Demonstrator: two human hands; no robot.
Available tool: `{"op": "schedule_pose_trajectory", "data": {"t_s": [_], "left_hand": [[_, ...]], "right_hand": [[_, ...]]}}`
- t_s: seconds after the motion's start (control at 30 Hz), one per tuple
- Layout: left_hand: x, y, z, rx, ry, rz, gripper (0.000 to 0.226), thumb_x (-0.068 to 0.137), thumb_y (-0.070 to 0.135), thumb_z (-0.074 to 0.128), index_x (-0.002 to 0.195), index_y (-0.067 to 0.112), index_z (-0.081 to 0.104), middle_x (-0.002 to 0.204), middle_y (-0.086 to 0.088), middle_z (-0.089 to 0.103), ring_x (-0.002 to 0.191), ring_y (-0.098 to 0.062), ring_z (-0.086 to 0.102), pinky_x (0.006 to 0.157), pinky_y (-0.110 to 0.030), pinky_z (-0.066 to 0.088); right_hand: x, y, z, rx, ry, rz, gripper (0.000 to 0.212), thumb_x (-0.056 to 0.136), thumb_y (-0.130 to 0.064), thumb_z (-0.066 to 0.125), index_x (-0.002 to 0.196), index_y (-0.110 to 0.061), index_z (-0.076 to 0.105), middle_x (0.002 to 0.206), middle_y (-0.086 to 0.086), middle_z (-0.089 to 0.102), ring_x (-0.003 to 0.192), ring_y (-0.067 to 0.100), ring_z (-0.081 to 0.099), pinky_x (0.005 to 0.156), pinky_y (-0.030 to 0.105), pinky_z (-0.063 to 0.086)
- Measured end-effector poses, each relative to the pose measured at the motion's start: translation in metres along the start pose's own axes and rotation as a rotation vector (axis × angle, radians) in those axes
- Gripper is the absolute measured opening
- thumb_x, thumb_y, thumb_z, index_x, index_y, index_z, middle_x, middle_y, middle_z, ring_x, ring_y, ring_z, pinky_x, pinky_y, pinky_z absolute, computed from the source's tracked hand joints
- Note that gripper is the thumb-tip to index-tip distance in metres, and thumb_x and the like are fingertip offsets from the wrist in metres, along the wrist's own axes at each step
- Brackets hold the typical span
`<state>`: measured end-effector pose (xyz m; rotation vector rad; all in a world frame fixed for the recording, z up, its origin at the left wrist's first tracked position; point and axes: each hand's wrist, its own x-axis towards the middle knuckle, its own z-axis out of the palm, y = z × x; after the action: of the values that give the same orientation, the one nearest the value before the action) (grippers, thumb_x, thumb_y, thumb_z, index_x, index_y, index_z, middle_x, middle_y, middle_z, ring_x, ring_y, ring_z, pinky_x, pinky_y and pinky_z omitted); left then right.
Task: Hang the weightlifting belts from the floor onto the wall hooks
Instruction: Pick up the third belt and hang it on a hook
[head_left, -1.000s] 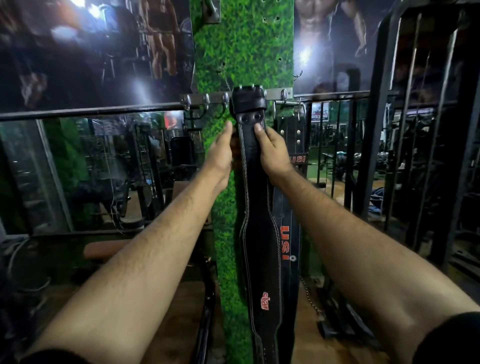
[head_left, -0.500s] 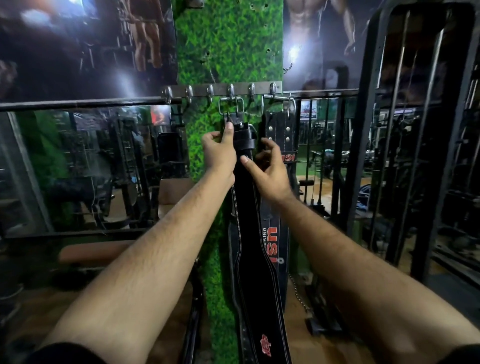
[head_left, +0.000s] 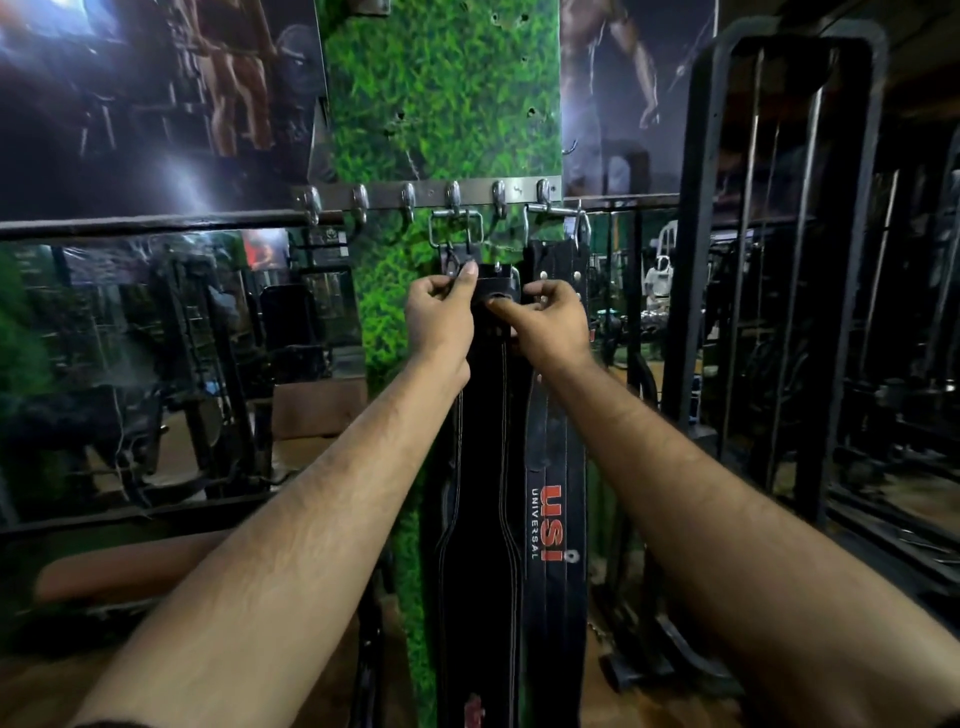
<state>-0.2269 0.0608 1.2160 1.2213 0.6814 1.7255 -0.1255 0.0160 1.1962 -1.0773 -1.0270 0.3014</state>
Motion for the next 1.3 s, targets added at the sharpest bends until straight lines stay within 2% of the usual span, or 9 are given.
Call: {"op": "schedule_pose_trajectory", "data": {"t_s": [0.13,0.23,0.3,0.4,0.53,0.8,1.13,1.2,1.3], "left_hand": [[0.005,0.004,0.004,0.037,-0.001,0.014,0.030,0.089,0.039,0.072,0.084,0.017,0.053,0.077,-0.001,0.063,0.066,-0.015,0.059,0.058,-0.030,0.054],[0.011,0.005,0.006,0.078,-0.057,-0.060,0.041,0.087,0.054,0.065,0.094,0.014,0.064,0.088,-0.008,0.074,0.080,-0.028,0.072,0.070,-0.041,0.063],[0.014,0.009,0.011,0.135,-0.076,-0.039,0.043,0.091,0.052,0.060,0.104,0.012,0.067,0.100,-0.011,0.075,0.091,-0.032,0.072,0.078,-0.052,0.062],[0.020,0.015,0.018,0.243,-0.095,0.047,0.032,0.099,0.040,0.054,0.090,0.012,0.064,0.089,-0.009,0.068,0.080,-0.023,0.063,0.069,-0.037,0.055],[0.035,0.015,0.030,0.278,-0.080,0.059,0.030,0.101,0.033,0.055,0.075,0.019,0.056,0.079,-0.006,0.063,0.072,-0.022,0.060,0.061,-0.034,0.052],[0.073,0.017,0.065,0.307,0.096,0.094,0.039,0.088,0.028,0.064,0.056,0.013,0.047,0.059,0.000,0.053,0.067,-0.021,0.055,0.062,-0.036,0.049],[0.083,0.003,0.079,0.450,0.123,0.101,0.036,0.085,0.027,0.066,0.056,0.012,0.052,0.073,-0.016,0.069,0.073,-0.024,0.066,0.061,-0.032,0.046],[0.068,-0.002,0.076,0.532,0.139,0.217,0.037,0.094,0.029,0.063,0.062,0.013,0.054,0.072,-0.013,0.064,0.070,-0.024,0.057,0.061,-0.028,0.038],[0.047,-0.017,0.068,0.298,0.087,0.295,0.020,0.096,0.024,0.063,0.109,0.009,0.066,0.091,-0.003,0.068,0.084,-0.021,0.064,0.078,-0.032,0.054]], "right_hand": [[0.005,-0.004,-0.001,-0.005,-0.051,0.027,0.030,0.064,-0.042,0.086,0.072,-0.026,0.062,0.070,-0.001,0.069,0.073,0.031,0.073,0.072,0.055,0.062],[0.010,-0.013,-0.009,-0.030,-0.166,-0.068,0.011,0.082,-0.017,0.080,0.089,-0.018,0.072,0.078,-0.003,0.073,0.069,0.013,0.069,0.068,0.036,0.061],[0.017,-0.015,-0.013,-0.029,-0.212,-0.117,0.021,0.085,-0.007,0.076,0.105,-0.010,0.071,0.085,-0.002,0.073,0.072,0.009,0.070,0.066,0.029,0.058],[0.027,-0.011,-0.017,-0.015,-0.264,-0.167,0.019,0.088,-0.002,0.071,0.104,-0.011,0.070,0.083,-0.001,0.073,0.068,0.006,0.071,0.062,0.027,0.057],[0.047,-0.004,-0.019,-0.024,-0.284,-0.196,0.011,0.087,-0.011,0.070,0.097,-0.016,0.072,0.086,0.003,0.076,0.076,0.017,0.072,0.071,0.038,0.061],[0.103,-0.007,0.001,-0.212,-0.173,-0.166,0.041,0.069,-0.044,0.055,0.099,-0.024,0.075,0.094,-0.001,0.078,0.093,0.025,0.073,0.089,0.047,0.059],[0.108,-0.002,-0.003,-0.366,-0.080,-0.103,0.032,0.090,-0.034,0.058,0.114,-0.022,0.074,0.109,0.005,0.077,0.103,0.027,0.070,0.094,0.041,0.056],[0.097,0.009,-0.005,-0.346,-0.071,-0.139,0.036,0.091,-0.035,0.057,0.121,-0.022,0.071,0.112,0.003,0.076,0.103,0.025,0.070,0.093,0.042,0.056],[0.077,0.025,-0.011,-0.273,-0.047,-0.169,0.037,0.091,-0.034,0.063,0.125,-0.019,0.069,0.111,0.001,0.076,0.101,0.021,0.071,0.092,0.043,0.057]]}}
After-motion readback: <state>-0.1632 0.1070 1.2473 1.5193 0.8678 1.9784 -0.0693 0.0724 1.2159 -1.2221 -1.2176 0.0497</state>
